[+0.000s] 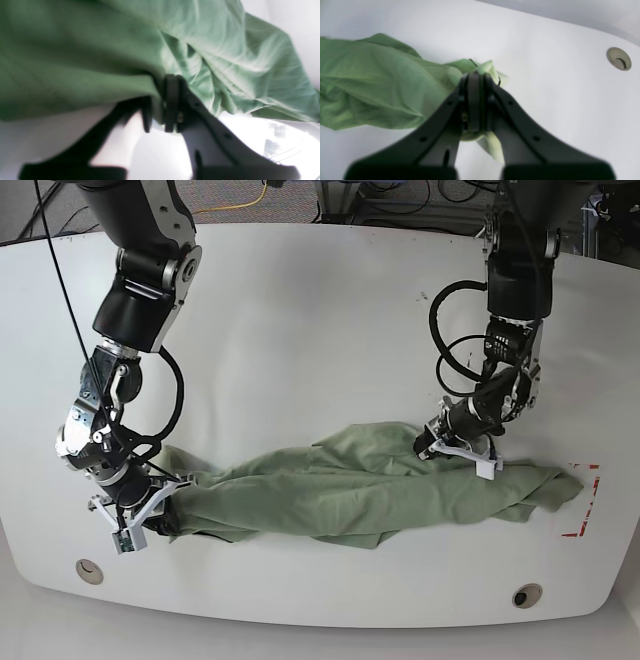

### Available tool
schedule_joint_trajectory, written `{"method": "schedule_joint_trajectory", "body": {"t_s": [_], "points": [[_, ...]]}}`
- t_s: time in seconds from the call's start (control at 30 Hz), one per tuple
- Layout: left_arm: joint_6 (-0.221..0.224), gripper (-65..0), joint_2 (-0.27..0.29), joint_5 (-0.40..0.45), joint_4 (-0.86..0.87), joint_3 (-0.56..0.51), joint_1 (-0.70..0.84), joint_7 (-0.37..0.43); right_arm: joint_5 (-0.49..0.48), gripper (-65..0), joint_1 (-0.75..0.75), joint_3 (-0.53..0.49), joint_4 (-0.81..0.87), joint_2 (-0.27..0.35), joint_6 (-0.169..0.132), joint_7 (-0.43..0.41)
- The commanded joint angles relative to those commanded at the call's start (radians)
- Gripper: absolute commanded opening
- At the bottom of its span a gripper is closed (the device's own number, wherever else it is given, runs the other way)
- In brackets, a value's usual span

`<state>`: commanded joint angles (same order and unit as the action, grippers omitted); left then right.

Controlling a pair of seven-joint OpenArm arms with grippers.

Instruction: Layout the t-shirt on the table in an organized manner, then fold the t-shirt properly

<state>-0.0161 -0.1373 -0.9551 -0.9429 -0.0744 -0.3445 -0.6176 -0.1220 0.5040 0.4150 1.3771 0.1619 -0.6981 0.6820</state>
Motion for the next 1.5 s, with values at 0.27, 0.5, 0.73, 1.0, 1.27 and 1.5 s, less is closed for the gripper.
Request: {"method": "schedule_joint_trajectory", "body": {"t_s": [0.27,0.5,0.73,1.0,1.27,1.5], "points": [[-0.057,-65.0,-0.008,-0.002,-0.138,0.000,0.017,0.002,0.000,-65.0,-0.008,0.000,0.069,0.000,0.000,0.028],[-0.063,-65.0,-0.057,-0.002,-0.411,0.058,0.089,-0.002,0.000,-65.0,-0.020,0.000,0.227,0.000,0.000,0.112],[-0.143,-65.0,-0.206,-0.005,-0.585,0.069,0.081,-0.002,0.002,-65.0,-0.012,0.002,0.356,0.005,0.000,0.178],[-0.204,-65.0,-0.381,-0.138,-0.649,0.172,0.017,-0.002,0.008,-65.0,0.021,0.014,0.405,0.026,0.000,0.209],[-0.204,-65.0,-0.517,-0.215,-0.643,0.207,-0.124,-0.002,0.009,-65.0,0.084,0.020,0.379,0.055,0.000,0.209],[-0.203,-65.0,-0.549,-0.215,-0.605,0.203,-0.265,-0.018,0.009,-65.0,0.183,0.015,0.338,0.072,0.000,0.224]]}}
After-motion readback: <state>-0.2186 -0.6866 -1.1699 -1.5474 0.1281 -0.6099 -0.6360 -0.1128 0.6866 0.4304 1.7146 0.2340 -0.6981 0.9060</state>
